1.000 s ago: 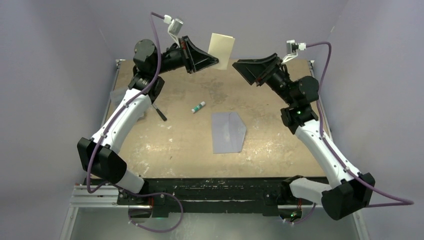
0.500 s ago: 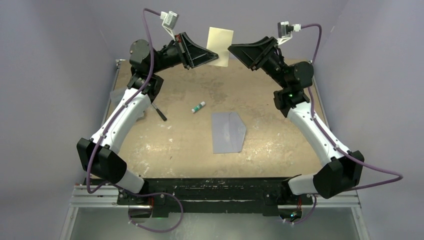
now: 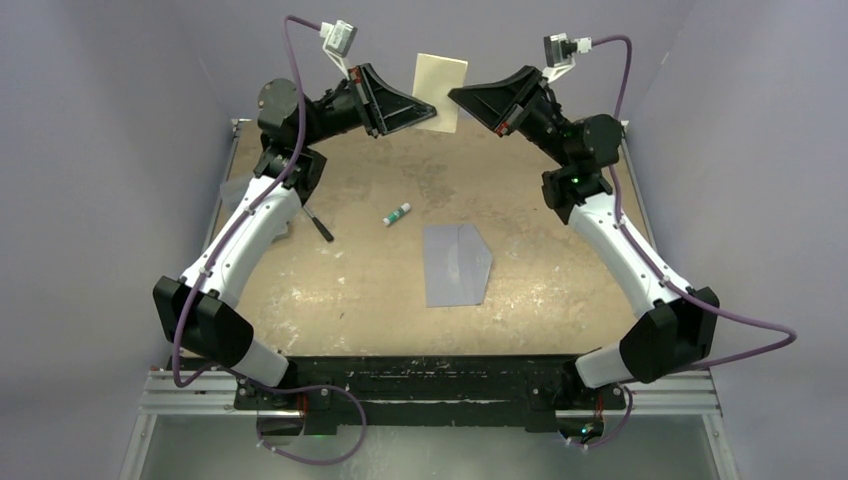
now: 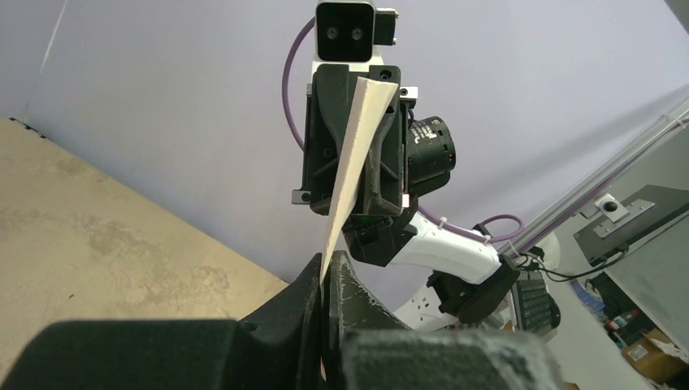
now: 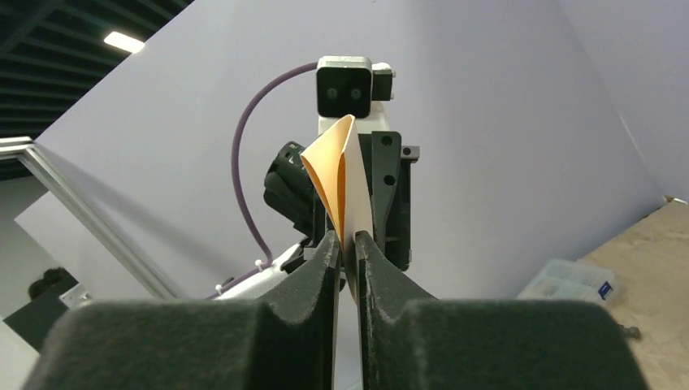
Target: Place the letter into the envelope and seal it
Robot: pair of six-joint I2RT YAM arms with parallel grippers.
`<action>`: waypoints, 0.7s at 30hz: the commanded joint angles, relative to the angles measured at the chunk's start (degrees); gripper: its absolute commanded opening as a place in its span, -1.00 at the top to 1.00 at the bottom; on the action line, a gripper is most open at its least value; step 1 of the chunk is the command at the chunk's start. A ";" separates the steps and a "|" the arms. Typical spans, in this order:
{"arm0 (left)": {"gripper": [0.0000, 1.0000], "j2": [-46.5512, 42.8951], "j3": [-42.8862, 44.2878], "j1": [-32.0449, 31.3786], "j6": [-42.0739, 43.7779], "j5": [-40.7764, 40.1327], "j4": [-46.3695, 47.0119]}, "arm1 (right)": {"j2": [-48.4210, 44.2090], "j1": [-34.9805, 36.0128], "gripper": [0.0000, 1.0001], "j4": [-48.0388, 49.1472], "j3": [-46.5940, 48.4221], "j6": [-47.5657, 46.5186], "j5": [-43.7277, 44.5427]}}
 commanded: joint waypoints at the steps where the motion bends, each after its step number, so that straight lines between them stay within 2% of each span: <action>1: 0.97 -1.28 2.88 0.33 5.60 -0.50 -6.44 | 0.57 0.48 0.83 2.12 3.26 0.88 -1.99; 3: 0.74 -1.75 2.89 0.44 8.44 -1.21 -9.14 | 0.30 0.47 1.00 -2.55 3.95 -1.69 -0.51; 7: 0.04 -4.44 1.34 2.37 18.95 -6.60 -20.40 | -1.02 0.38 1.00 -20.57 5.87 -10.01 4.46; 9: -0.29 -6.71 -1.63 4.44 24.27 -10.89 -24.67 | -1.80 0.05 1.00 -31.30 6.44 -16.31 9.70; 11: -0.62 -9.17 -5.97 7.01 27.71 -15.14 -27.56 | -2.87 -0.09 1.00 -37.81 4.14 -21.22 13.21; 13: -0.83 -11.18 -10.95 9.27 31.50 -19.76 -29.89 | -3.72 -0.28 1.00 -43.45 0.97 -24.38 15.44; 14: -0.78 -11.42 -12.13 9.67 33.34 -21.48 -31.74 | -3.89 -0.29 1.00 -45.63 -0.99 -25.90 15.86; 16: -0.22 -10.54 -13.57 9.80 36.13 -23.96 -35.88 | -3.97 -0.33 1.00 -48.98 -5.19 -27.71 16.10; 17: -0.06 -9.60 -14.27 9.82 37.04 -24.18 -37.50 | -3.76 -0.38 1.00 -50.08 -7.43 -28.59 15.88; 18: 0.01 -8.29 -15.28 9.83 37.39 -23.91 -38.62 | -3.60 -0.35 1.00 -51.01 -9.53 -29.17 15.99; 21: 0.00 -4.47 -20.26 9.31 36.31 -21.73 -38.88 | -3.62 -0.47 1.00 -51.70 -16.33 -29.94 17.43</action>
